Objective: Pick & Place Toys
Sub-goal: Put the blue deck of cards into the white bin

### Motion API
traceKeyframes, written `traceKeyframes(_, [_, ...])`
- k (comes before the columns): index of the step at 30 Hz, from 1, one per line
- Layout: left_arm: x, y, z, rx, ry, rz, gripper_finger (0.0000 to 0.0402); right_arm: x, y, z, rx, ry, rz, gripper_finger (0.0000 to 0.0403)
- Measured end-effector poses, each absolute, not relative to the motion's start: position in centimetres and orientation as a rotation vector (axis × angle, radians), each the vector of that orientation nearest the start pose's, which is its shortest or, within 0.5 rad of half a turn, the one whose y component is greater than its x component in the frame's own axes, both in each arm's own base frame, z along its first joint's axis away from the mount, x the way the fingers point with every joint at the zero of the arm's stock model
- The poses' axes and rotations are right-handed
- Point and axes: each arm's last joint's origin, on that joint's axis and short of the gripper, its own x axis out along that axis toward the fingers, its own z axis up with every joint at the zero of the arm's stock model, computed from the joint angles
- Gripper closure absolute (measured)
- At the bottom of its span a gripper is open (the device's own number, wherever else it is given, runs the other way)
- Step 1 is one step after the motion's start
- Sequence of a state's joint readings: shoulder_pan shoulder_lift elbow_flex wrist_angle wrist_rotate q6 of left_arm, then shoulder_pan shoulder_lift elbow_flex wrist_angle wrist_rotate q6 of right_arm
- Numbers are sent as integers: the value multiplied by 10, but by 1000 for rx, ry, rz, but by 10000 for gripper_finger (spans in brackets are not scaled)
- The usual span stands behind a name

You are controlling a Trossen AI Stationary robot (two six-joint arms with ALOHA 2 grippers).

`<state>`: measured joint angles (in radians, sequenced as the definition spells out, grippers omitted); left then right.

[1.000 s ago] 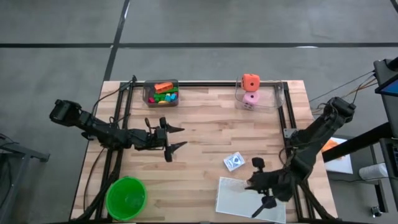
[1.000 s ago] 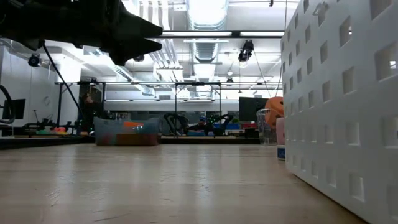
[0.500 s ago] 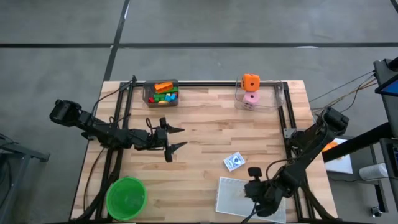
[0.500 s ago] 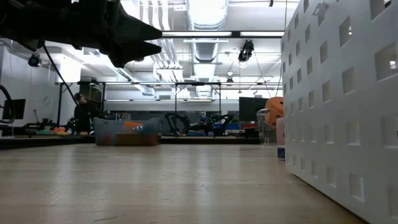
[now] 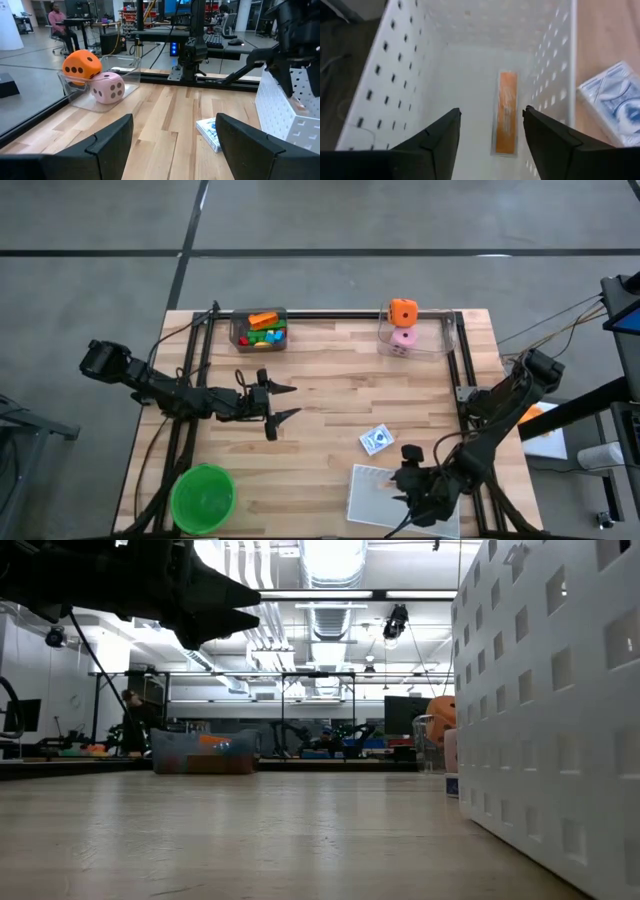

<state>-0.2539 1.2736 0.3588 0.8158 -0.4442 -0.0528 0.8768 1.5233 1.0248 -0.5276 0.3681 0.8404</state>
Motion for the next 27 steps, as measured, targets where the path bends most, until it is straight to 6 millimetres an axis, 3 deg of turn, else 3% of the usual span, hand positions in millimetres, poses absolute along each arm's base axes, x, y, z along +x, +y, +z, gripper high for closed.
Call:
traceKeyframes(6, [229,-46,189,-21,90,193,118,201,226,235,58,801,32,187])
traceKeyframes(14, [229,-46,189,-24,92,193,118,194,243,248,-209,369,-84,187])
traceKeyframes(20, [229,-46,189,-27,92,193,118,207,246,247,-189,215,110,186])
traceKeyframes(27, [229,-46,189,-30,92,193,118,222,228,248,-222,120,322,186])
